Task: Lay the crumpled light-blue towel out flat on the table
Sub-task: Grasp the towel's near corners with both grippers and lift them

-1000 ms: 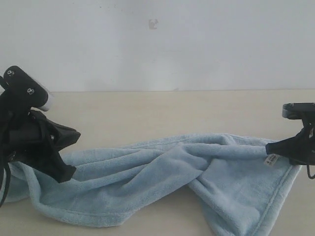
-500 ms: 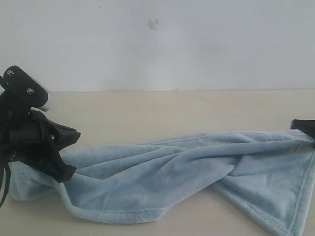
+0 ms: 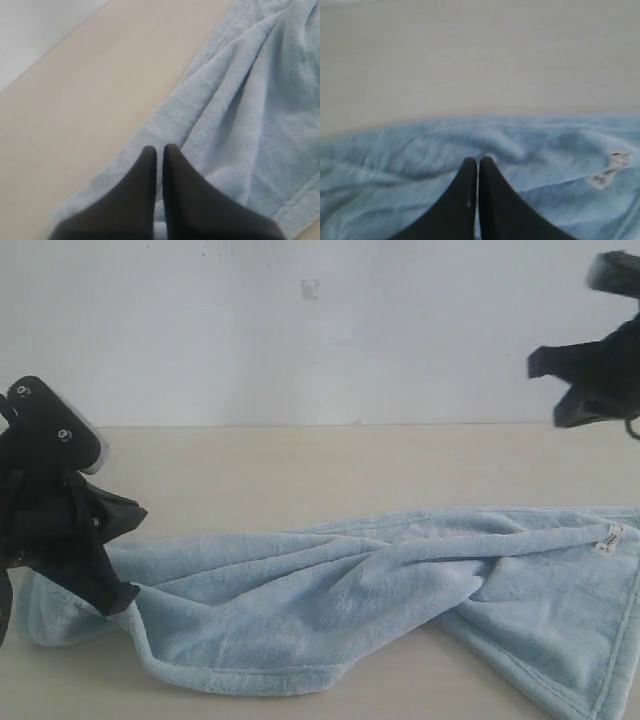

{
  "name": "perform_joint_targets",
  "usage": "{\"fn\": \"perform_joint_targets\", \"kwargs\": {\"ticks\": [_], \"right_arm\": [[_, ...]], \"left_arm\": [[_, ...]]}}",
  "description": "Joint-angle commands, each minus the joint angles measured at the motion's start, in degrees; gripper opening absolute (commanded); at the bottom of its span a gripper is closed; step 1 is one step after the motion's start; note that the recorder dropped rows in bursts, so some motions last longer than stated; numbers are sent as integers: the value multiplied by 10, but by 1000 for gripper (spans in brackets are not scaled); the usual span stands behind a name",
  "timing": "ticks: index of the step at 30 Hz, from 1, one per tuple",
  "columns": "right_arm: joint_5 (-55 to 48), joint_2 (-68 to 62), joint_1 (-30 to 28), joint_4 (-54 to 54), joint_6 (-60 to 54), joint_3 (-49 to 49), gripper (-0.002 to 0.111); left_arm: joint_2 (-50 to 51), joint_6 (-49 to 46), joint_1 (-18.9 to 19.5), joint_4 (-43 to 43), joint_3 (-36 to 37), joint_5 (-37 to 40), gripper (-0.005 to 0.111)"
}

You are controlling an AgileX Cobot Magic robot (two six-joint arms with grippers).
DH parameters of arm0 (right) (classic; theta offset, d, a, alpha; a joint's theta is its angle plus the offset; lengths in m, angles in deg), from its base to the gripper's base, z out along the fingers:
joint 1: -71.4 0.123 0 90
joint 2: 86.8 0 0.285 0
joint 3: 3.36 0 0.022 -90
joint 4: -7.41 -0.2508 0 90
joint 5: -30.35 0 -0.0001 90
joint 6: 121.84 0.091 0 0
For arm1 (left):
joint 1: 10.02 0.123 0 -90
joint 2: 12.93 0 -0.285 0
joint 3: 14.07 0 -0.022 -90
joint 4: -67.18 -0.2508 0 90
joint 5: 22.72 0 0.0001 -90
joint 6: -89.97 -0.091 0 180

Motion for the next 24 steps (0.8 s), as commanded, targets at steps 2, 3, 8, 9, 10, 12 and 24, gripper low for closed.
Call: {"fn": "perform_joint_targets", "kwargs": {"ticks": [2, 3, 8, 9, 10, 12, 24], "right_arm": [[-41, 46, 149, 12, -61, -77, 1], [-46, 48, 176, 27, -62, -92, 1], [-56, 49, 231, 219, 43, -188, 1], [-47, 49, 231, 257, 93, -203, 1], [-42, 49, 231, 285, 130, -214, 1], [-36, 49, 231, 332, 193, -224, 1], [-49, 45, 231, 308, 203, -226, 24]], "left_arm": [[1, -20, -1, 15, -3, 169, 6], [1, -6, -1, 36, -9, 220, 8], [3, -94, -1, 234, -77, 339, 19], [8, -152, 0, 284, -89, 339, 20], [17, -201, 6, 334, -98, 340, 20], [43, -276, 21, 413, -108, 345, 20], [165, -436, 64, 580, -178, 423, 29]]}}
